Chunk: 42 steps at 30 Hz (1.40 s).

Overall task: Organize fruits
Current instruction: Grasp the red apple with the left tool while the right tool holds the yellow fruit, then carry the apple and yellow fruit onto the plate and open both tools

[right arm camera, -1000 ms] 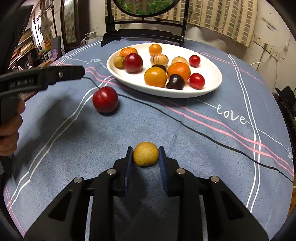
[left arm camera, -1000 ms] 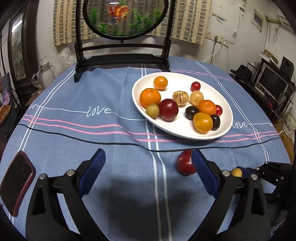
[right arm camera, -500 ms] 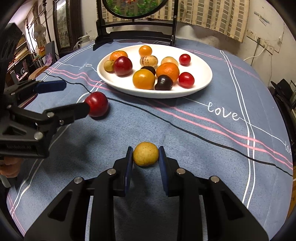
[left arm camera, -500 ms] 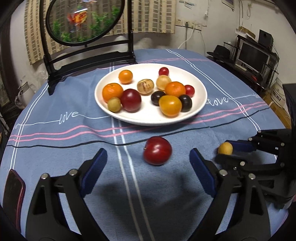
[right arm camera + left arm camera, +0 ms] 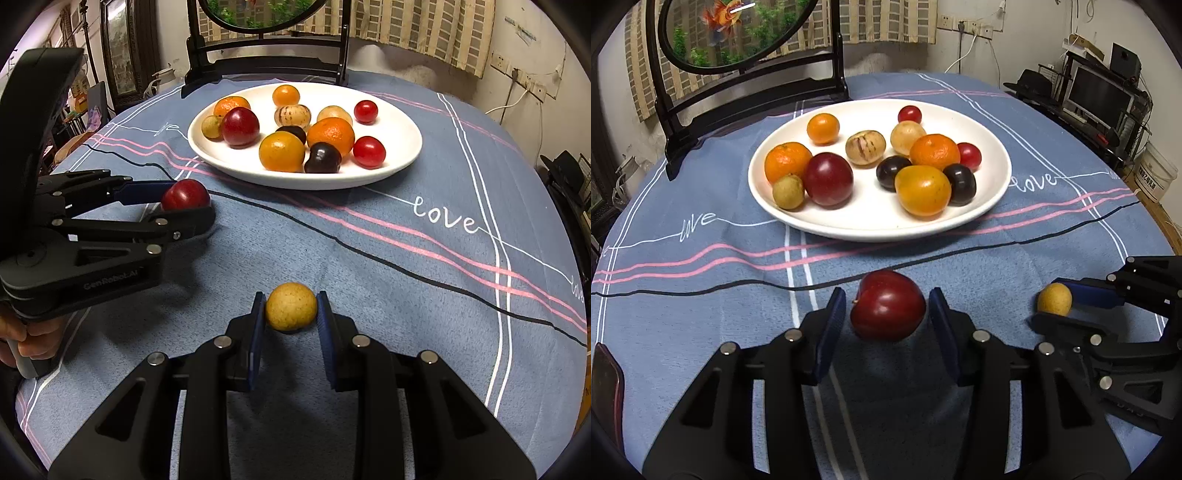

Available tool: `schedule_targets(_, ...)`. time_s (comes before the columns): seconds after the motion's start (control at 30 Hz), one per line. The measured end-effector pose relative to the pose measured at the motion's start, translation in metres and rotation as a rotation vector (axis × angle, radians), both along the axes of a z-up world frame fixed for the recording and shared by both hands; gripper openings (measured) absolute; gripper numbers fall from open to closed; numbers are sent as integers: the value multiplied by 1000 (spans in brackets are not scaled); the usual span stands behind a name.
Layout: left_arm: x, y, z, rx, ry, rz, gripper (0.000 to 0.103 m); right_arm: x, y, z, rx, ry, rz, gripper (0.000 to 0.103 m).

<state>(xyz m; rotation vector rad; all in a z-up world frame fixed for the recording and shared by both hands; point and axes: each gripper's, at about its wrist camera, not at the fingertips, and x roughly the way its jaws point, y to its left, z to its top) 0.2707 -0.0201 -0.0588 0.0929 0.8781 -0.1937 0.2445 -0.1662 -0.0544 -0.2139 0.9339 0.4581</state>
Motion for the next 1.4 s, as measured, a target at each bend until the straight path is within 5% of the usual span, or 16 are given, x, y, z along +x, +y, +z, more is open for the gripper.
schedule_targets(0.4,3,-5,-7,37,0,5,41,1,-1,-1,2,3,-3,27)
schedule_targets(1.13,-22,17,25,-130,-38,20,41,-5,-10,26,134,-22,23,28)
schedule_targets(1.4,49,21,70,-109,-84,24,40,51,-12,59,177,-118,-1,28)
